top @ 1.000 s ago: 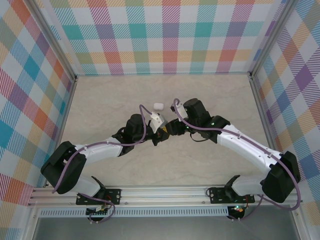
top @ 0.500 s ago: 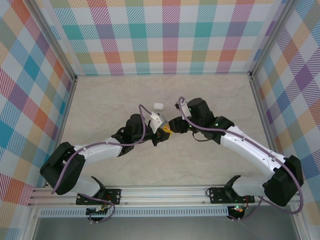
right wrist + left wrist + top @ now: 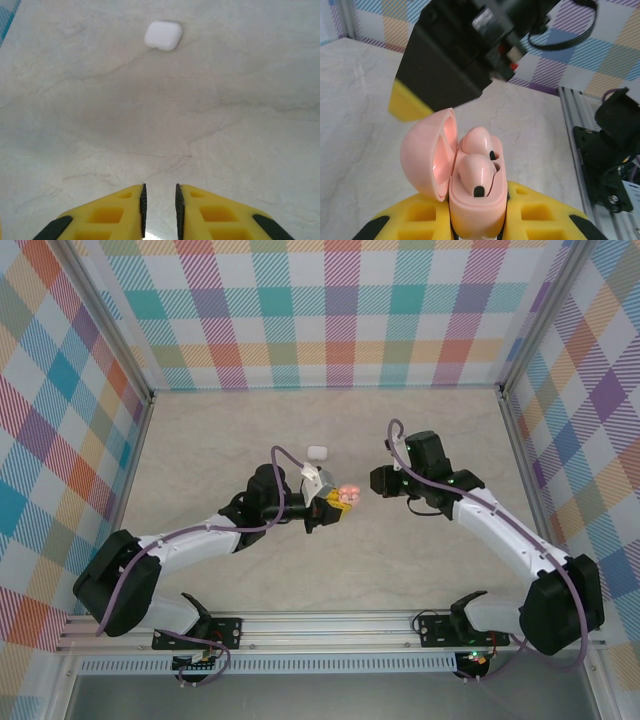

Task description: Insert the wireless bluetooth earbuds into the charging case

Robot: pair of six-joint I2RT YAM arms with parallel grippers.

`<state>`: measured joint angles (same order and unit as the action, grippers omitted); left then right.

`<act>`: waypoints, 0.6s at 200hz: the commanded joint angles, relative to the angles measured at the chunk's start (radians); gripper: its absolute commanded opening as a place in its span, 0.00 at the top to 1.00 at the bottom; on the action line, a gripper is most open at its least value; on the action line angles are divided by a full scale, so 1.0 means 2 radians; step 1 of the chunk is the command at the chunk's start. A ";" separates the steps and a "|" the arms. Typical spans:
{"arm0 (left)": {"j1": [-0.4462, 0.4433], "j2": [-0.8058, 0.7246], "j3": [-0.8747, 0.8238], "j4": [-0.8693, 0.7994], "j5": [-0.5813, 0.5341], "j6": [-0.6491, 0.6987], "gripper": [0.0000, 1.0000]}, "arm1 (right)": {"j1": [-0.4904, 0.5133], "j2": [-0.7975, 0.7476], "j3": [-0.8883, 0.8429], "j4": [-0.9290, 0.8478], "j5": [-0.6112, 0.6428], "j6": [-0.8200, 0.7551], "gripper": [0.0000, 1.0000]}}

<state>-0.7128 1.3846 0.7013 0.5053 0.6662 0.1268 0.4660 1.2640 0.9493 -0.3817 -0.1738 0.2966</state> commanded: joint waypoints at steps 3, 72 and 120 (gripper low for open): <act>-0.004 -0.011 0.022 0.024 0.053 -0.001 0.97 | 0.001 0.012 -0.008 0.019 -0.074 -0.015 0.77; -0.009 0.023 0.045 0.022 0.068 -0.025 0.96 | 0.001 0.000 -0.016 0.076 -0.211 -0.010 0.79; -0.008 0.052 0.058 0.013 0.057 -0.042 0.97 | 0.000 -0.044 -0.028 0.082 -0.183 -0.009 0.79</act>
<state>-0.7143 1.4525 0.7807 0.5278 0.8009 0.0696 0.4545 1.2392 0.8997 -0.2729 -0.4957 0.2764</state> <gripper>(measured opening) 0.206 0.208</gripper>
